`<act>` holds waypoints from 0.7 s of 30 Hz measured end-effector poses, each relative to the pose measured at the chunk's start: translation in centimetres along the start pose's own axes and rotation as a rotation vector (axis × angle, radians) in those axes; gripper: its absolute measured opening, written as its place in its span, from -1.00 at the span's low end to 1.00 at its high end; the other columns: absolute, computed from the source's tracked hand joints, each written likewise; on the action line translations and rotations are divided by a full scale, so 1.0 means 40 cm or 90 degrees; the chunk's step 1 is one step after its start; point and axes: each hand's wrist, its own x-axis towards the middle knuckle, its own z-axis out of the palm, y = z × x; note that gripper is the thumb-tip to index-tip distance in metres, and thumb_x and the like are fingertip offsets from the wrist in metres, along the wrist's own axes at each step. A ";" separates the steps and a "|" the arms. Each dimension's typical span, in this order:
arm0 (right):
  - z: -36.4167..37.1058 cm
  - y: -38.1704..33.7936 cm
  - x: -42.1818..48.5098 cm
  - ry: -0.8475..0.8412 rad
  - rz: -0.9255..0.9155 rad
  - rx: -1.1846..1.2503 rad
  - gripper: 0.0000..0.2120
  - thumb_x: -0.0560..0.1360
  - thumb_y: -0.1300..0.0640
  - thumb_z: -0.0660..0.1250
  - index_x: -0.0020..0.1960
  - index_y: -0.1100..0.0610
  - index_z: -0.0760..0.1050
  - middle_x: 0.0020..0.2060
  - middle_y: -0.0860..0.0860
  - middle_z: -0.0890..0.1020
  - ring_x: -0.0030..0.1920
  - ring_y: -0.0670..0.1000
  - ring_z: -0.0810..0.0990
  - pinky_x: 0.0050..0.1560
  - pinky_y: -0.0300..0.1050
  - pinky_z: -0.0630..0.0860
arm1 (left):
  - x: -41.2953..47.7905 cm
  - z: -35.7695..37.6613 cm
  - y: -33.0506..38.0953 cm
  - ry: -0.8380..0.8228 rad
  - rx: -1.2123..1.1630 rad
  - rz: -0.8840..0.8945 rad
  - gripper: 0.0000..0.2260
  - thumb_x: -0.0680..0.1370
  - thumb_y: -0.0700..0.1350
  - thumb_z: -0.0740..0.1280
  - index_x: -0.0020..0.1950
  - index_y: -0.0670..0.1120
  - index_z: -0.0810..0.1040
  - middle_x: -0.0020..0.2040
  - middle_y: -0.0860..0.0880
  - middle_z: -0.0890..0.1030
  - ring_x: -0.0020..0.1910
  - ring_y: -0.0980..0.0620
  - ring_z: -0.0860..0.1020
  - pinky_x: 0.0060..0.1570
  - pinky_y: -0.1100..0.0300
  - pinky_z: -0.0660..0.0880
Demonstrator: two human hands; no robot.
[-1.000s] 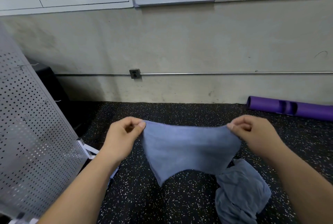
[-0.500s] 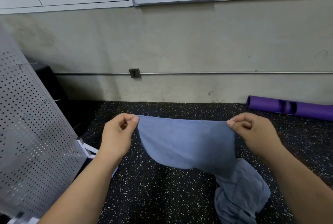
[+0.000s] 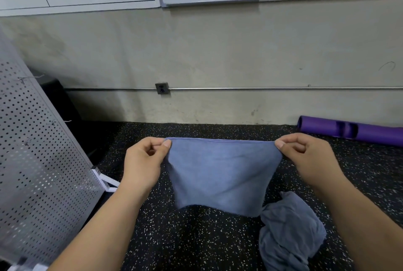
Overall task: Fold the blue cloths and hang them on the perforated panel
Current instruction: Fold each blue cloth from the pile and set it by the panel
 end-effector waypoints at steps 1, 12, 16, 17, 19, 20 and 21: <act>-0.005 0.002 0.002 0.011 -0.006 -0.021 -0.93 0.57 0.07 0.54 -0.08 -0.06 0.73 -0.29 -0.11 0.75 -0.29 -0.10 0.67 -0.19 -0.05 0.56 | 0.000 -0.002 0.001 0.004 -0.006 0.001 -0.95 0.60 -0.11 0.53 -0.04 -0.06 0.75 -0.16 -0.17 0.71 -0.25 0.10 0.53 -0.15 0.12 0.52; 0.002 0.006 -0.011 0.035 -0.034 -0.274 -0.91 0.63 -0.05 0.42 -0.06 -0.14 0.61 -0.25 -0.22 0.69 -0.23 -0.23 0.60 -0.24 -0.27 0.39 | -0.011 0.009 0.005 0.012 -0.007 -0.004 -0.96 0.59 -0.13 0.54 -0.06 -0.04 0.77 -0.15 -0.01 0.75 -0.20 0.16 0.57 -0.07 0.22 0.54; 0.027 0.009 -0.007 0.031 0.008 -0.204 -0.88 0.64 -0.04 0.40 -0.06 -0.07 0.59 -0.24 -0.15 0.67 -0.22 -0.16 0.59 -0.23 -0.24 0.38 | -0.019 0.021 0.009 0.015 -0.014 -0.054 -0.89 0.60 -0.13 0.51 -0.12 -0.10 0.74 -0.12 -0.09 0.73 -0.14 0.09 0.60 0.03 0.12 0.55; 0.033 0.013 -0.006 0.025 0.022 -0.175 -0.87 0.64 -0.04 0.41 -0.07 -0.06 0.59 -0.29 -0.11 0.68 -0.25 -0.11 0.61 -0.23 -0.15 0.43 | -0.021 0.023 0.011 0.022 -0.030 -0.076 -0.87 0.60 -0.15 0.50 -0.14 -0.11 0.72 -0.10 -0.07 0.75 -0.09 0.08 0.63 0.07 0.12 0.56; 0.046 0.018 -0.007 0.012 0.052 -0.113 -0.85 0.64 -0.03 0.43 -0.09 -0.03 0.62 -0.35 -0.06 0.70 -0.28 0.03 0.66 -0.17 0.04 0.59 | -0.027 0.030 0.011 0.043 -0.052 -0.122 -0.84 0.59 -0.17 0.49 -0.18 -0.14 0.70 -0.17 -0.02 0.73 -0.13 0.06 0.60 0.02 0.13 0.55; 0.052 0.018 -0.010 0.013 0.065 -0.083 -0.86 0.64 -0.02 0.44 -0.09 -0.02 0.63 -0.35 -0.06 0.71 -0.27 0.08 0.69 -0.11 0.14 0.65 | -0.029 0.035 0.008 0.053 -0.059 -0.145 -0.84 0.59 -0.16 0.49 -0.19 -0.15 0.70 -0.25 0.01 0.68 -0.17 0.05 0.56 -0.03 0.12 0.53; 0.058 0.018 -0.013 0.018 0.074 -0.061 -0.86 0.63 -0.01 0.45 -0.08 0.00 0.65 -0.33 -0.05 0.72 -0.26 0.11 0.71 -0.07 0.20 0.68 | -0.032 0.040 0.005 0.060 -0.068 -0.162 -0.84 0.58 -0.16 0.49 -0.19 -0.15 0.70 -0.32 0.05 0.62 -0.21 0.05 0.52 -0.07 0.12 0.50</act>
